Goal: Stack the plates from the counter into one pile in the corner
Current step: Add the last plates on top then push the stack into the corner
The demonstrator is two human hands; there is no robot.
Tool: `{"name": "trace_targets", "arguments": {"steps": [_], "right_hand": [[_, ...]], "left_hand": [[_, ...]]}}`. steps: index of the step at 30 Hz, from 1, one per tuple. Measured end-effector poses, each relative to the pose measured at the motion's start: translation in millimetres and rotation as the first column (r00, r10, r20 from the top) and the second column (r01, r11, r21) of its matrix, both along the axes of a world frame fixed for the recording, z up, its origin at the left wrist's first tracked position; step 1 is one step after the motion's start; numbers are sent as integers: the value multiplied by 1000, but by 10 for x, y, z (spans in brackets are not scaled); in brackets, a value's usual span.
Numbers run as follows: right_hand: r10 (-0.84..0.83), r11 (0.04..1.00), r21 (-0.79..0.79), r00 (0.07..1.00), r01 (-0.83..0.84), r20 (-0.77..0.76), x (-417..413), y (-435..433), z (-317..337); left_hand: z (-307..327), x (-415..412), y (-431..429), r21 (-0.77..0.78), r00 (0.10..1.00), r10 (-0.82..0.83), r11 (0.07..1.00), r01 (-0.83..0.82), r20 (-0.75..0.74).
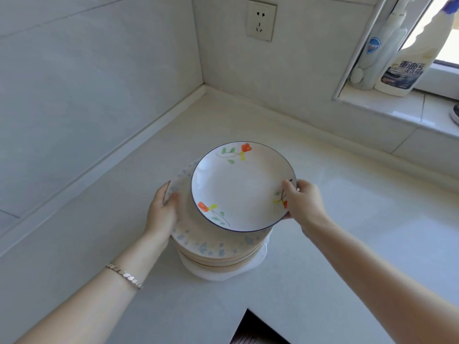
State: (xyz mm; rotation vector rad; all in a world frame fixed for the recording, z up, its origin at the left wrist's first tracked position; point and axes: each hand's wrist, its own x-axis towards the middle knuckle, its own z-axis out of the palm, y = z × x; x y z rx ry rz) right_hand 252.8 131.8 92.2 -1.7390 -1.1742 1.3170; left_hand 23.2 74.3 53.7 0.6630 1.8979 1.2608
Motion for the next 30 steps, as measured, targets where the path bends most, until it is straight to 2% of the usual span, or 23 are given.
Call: {"name": "trace_targets", "arguments": {"steps": [6,10,12,14,16,17,18,20,22,23,24,25,30], "right_hand": [[137,991,-22,981,-136,135,-246,-27,-65],[202,978,14,968,-207,151,-294,-80,-53],[293,942,34,869,-333,399,-271,-75,-50],[317,902,8,676,-432,665,-238,-59,-63],[285,881,-5,523,-473,803,-227,-55,-71],[257,873,16,488,-487,834,-228,-61,-77],[225,871,57,500,-488,836,-227,-70,-94],[192,890,147,647,-432,738,-221,-81,-180],[216,937,153,864,-315,455,-228,-87,-246],[231,953,130,935,-273,271,-236,-97,-267],[241,962,108,964,-252,110,-249,-122,-283],[245,964,104,969,-245,15,-257,-148,-301],[239,967,97,970,-234,-44,-218,-137,-330]], "left_hand": [[6,21,11,-5,996,66,998,-65,59],[-1,20,24,11,988,105,994,-107,109],[13,30,31,14,984,123,992,-126,125],[45,51,31,28,979,137,989,-143,152],[72,68,27,33,973,149,987,-157,176],[80,71,22,33,971,153,986,-162,184],[87,67,19,33,970,157,986,-166,188],[97,60,12,25,969,153,987,-161,192],[104,55,16,21,964,145,988,-153,221],[108,62,15,20,958,132,990,-141,254],[96,58,11,18,955,114,992,-123,274],[86,54,5,15,955,93,995,-101,280],[5,-28,12,-54,992,-5,998,12,125]]}}
